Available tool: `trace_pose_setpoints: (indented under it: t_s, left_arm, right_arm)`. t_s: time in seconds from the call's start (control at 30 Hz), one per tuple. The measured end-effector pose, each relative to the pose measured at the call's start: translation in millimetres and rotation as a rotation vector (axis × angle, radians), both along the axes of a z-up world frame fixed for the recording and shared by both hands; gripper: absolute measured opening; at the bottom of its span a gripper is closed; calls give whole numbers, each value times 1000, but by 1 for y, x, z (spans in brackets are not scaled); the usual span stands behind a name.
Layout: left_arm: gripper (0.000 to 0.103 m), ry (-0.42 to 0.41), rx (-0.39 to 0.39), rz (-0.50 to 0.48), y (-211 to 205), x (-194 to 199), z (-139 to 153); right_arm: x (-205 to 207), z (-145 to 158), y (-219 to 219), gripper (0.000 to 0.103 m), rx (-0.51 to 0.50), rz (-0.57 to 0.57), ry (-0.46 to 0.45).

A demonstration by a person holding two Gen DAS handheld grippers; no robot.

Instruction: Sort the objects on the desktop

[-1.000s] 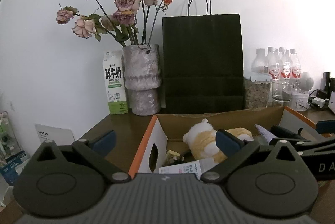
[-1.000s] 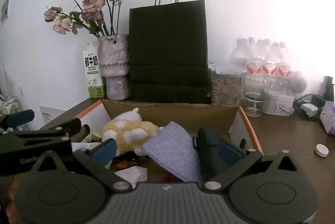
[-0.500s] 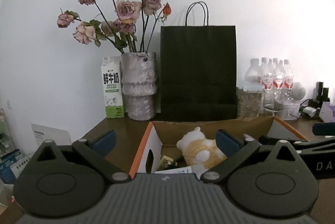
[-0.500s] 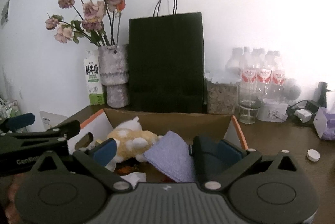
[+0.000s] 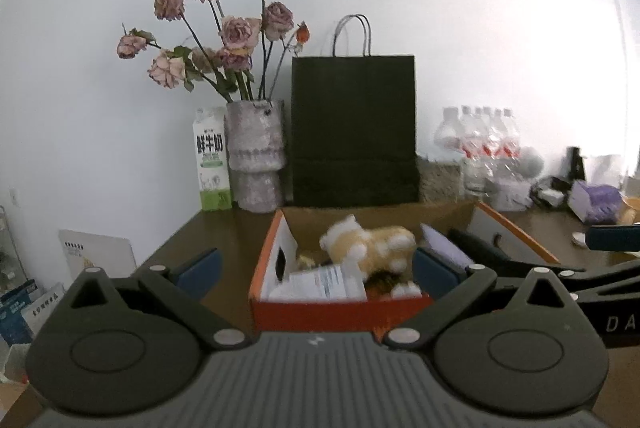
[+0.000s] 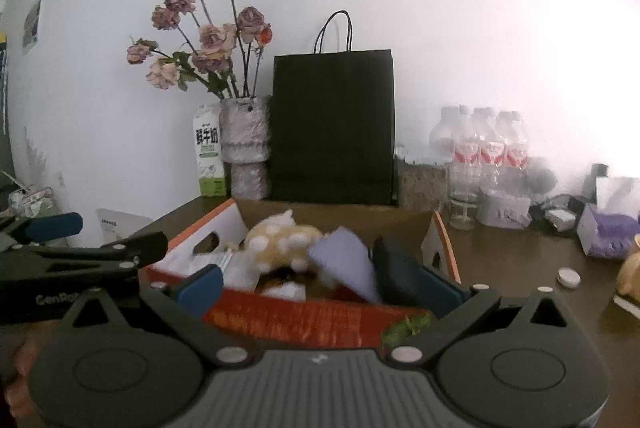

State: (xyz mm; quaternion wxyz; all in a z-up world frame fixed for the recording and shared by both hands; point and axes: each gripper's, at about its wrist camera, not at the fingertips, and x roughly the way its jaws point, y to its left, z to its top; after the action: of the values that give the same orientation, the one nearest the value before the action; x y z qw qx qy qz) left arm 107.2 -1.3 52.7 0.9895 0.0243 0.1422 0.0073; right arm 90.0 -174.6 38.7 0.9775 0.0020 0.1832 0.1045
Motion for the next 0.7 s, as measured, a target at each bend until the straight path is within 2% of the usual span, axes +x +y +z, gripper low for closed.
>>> trace_pose_setpoints:
  t_s: [0.27,0.37,0.7]
  left_arm:
    - [103,48,-8,-21,-9,-48,-16]
    - [103,98,-26,-20,-10,-61,-21]
    - [103,113,-49,26,-7,-109,-40]
  right_arm:
    - [-55,-17,-7,103,9,-9,58]
    - [-73,-22,-9,103,12,-18,72]
    - [-114,-35,-8,103,41,11,128]
